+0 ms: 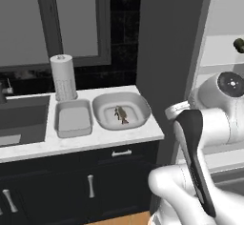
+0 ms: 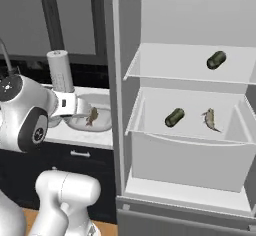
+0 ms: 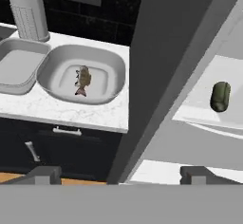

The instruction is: Place one cucumber and one fish in each tupperware on the nearby counter, to pack two identical lunches.

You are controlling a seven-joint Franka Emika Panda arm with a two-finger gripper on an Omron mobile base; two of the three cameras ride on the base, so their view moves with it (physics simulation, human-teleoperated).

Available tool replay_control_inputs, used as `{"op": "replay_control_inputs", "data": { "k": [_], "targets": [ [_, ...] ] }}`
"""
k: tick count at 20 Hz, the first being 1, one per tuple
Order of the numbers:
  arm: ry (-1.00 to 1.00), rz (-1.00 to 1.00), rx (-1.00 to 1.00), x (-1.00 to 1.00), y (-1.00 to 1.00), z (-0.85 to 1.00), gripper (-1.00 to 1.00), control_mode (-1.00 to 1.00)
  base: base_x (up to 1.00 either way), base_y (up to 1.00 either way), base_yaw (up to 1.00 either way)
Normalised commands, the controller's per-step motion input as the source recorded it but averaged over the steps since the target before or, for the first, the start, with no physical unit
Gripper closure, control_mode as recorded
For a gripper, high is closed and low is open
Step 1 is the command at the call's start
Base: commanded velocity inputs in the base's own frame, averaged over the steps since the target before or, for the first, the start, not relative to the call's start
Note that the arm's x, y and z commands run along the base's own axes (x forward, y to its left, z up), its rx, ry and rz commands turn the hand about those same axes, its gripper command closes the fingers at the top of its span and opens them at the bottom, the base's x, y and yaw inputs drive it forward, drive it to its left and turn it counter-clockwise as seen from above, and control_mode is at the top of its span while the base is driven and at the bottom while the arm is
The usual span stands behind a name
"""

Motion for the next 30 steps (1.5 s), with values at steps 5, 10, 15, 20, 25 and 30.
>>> {"op": "replay_control_inputs", "data": {
  "k": [5, 10, 15, 20, 25, 30],
  "targets": [
    [0.00, 0.00, 0.00, 0.00, 0.00, 0.00, -1.00, 1.00, -0.99, -0.84, -0.07],
    [0.00, 0.00, 0.00, 0.00, 0.00, 0.00, -1.00, 1.00, -0.29, -0.87, -0.10],
    [0.00, 0.00, 0.00, 0.00, 0.00, 0.00, -1.00, 1.00, 0.35, -0.23, -0.14],
    [0.00, 0.00, 0.00, 0.00, 0.00, 0.00, -1.00, 1.00, 0.70, -0.02, -0.18],
    [0.00, 0.00, 0.00, 0.00, 0.00, 0.00, -1.00, 1.00, 0.75, -0.06, -0.14],
    [-0.06, -0.03, 0.00, -0.18, -0.18, 0.47, -1.00, -1.00, 0.10, -0.02, -0.02]
  ]
}}
